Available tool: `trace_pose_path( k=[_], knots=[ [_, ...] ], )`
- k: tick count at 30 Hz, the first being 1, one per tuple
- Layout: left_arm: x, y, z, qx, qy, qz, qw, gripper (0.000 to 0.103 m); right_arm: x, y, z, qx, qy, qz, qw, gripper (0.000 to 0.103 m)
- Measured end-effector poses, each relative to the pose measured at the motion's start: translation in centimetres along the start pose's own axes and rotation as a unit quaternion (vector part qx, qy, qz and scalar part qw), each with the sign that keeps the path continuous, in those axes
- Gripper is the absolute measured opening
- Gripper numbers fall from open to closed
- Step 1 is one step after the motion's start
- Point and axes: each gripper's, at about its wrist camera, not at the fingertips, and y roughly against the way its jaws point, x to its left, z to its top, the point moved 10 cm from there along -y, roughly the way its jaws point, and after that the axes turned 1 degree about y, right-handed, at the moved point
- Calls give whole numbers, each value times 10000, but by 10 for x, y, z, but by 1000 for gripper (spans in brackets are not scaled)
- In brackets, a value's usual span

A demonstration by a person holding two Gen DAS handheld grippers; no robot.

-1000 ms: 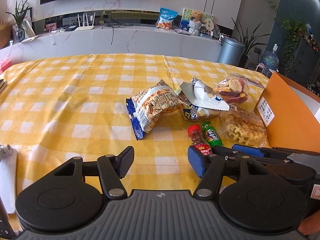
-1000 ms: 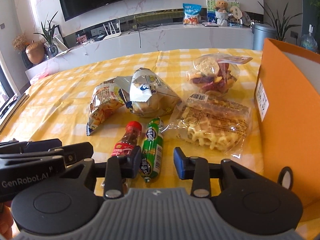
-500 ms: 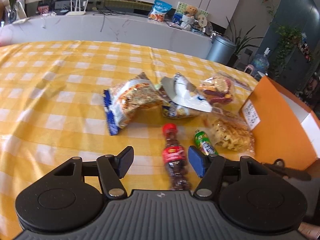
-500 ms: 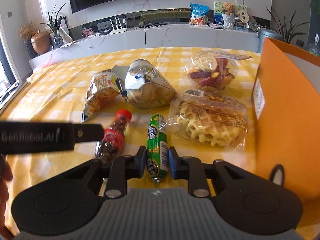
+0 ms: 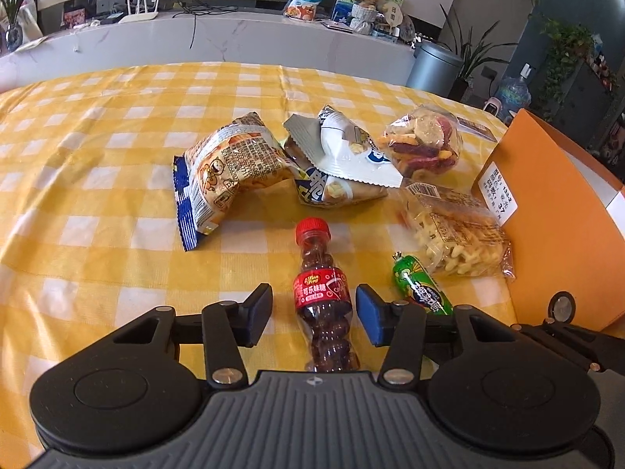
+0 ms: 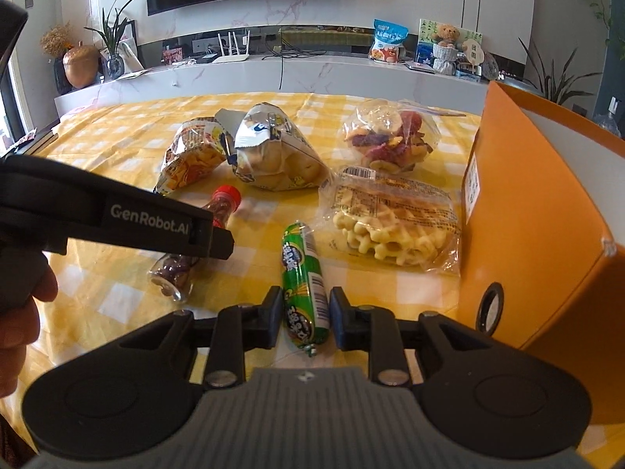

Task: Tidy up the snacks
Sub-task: 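Grasp the red cola candy bottle with the left tool while the right tool grasps the green tube snack, then carry the bottle and green tube over the orange box and lower them with both tools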

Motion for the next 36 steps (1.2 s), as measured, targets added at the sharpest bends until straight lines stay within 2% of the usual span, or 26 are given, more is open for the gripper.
trace_pose_path(
  k=[7, 10, 13, 22, 29, 36],
  knots=[
    [-7, -1, -3, -31, -399, 33, 9992, 35, 2, -6, 5, -185, 180, 11, 9997, 28],
    [-6, 2, -5, -52, -347, 49, 9994, 34, 3, -8, 6, -188, 166, 21, 9997, 27],
    [-3, 7, -8, -43, -188, 10, 9998, 34, 4, -9, 7, -155, 143, 58, 9998, 21],
    [5, 41, -11, -188, 82, 3, 9998, 34, 11, 15, 11, -199, 63, 240, 9995, 21],
    [-14, 82, 3, -587, 15, -89, 9982, 34, 9, 64, 28, -751, 79, 268, 9968, 21],
    [-61, 117, 27, -1051, -460, -372, 9927, 34, -21, 123, 49, -1393, -302, 90, 9897, 21]
  ],
)
